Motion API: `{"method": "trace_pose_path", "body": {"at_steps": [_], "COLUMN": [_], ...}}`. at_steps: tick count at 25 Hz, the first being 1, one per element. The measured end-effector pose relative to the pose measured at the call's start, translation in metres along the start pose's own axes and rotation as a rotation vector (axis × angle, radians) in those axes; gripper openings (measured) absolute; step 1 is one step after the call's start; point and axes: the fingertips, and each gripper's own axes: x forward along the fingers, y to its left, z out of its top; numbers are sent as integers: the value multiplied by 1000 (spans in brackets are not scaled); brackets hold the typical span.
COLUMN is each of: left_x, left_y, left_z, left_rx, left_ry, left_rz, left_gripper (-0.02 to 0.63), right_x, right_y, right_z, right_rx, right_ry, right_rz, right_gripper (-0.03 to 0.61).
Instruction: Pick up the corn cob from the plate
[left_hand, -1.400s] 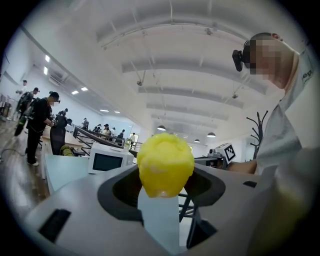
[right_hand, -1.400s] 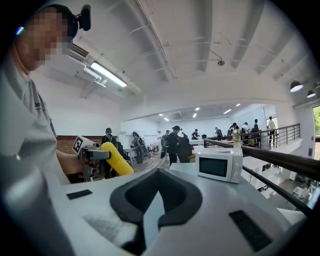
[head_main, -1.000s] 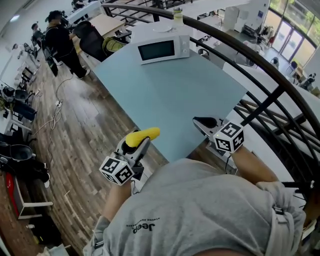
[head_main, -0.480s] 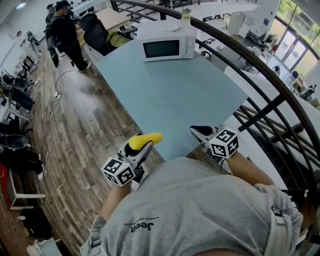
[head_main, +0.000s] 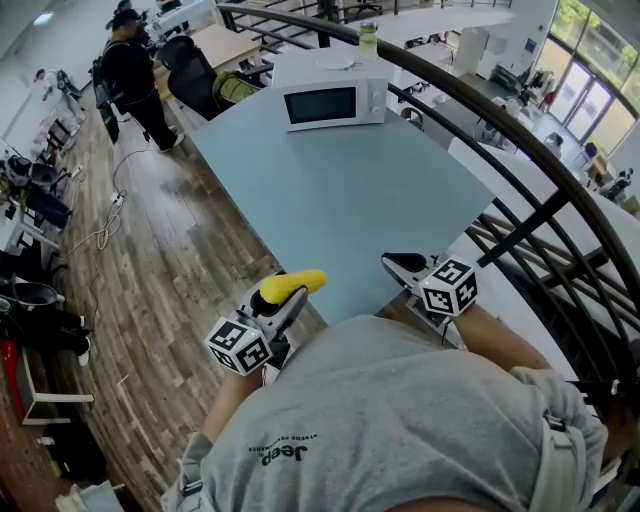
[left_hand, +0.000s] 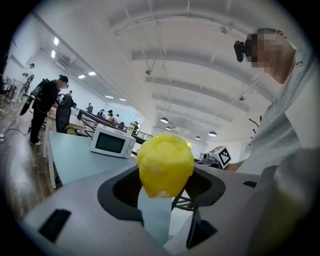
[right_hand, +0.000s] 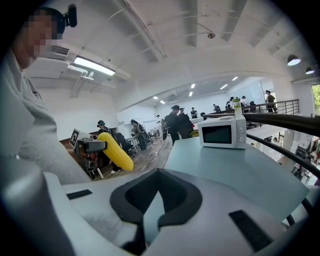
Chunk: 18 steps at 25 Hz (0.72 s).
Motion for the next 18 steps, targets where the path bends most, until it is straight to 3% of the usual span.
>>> {"method": "trace_pose_path", "body": {"at_steps": [11,18], "left_x": [4,5], "left_y": [-4,-5], "left_z": [1,1], "left_rx": [22,24], "left_ry": [10,12], "left_rz": [-12,-14], "left_gripper": [262,262], "right_x": [-9,-9], "right_y": [-11,-8], "right_z": [-4,-5], "right_rx": [-11,-7], "right_ry": [13,13], "right_rz": [-51,-39], "right_gripper": [9,9]}}
